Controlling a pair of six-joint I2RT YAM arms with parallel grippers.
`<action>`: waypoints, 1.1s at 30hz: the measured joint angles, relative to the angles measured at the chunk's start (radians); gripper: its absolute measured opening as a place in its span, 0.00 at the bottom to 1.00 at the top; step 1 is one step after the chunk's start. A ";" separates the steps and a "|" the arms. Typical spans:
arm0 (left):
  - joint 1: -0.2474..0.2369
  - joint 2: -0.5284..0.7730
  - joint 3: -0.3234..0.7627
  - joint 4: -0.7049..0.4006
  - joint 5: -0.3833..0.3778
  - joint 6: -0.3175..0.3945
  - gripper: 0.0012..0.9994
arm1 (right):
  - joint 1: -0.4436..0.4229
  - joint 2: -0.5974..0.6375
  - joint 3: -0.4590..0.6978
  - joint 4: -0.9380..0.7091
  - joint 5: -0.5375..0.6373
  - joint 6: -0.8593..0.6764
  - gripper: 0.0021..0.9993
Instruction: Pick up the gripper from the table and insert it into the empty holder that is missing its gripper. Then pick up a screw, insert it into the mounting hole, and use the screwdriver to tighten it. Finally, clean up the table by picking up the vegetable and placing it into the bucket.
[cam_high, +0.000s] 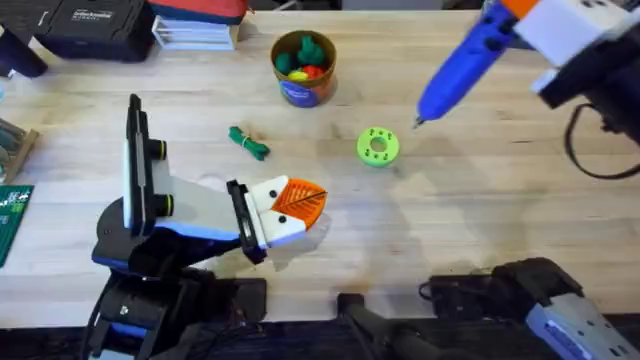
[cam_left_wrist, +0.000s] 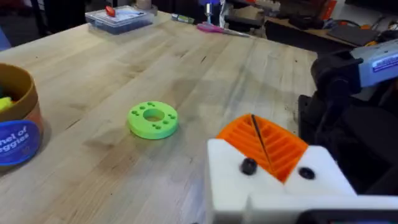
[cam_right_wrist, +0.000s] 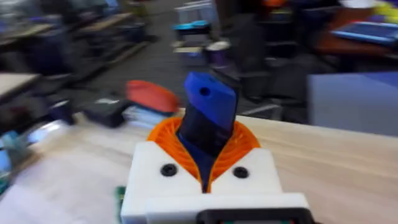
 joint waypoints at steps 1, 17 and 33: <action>0.000 0.000 0.000 0.000 0.000 0.000 0.00 | 0.045 0.013 0.000 0.027 -0.006 0.007 0.03; 0.000 0.000 0.000 0.000 -0.001 0.000 0.00 | 0.629 0.355 -0.012 0.649 -0.107 0.032 0.03; 0.000 0.000 0.000 0.000 -0.001 0.000 0.00 | 0.726 0.441 -0.012 0.677 -0.135 -0.129 0.03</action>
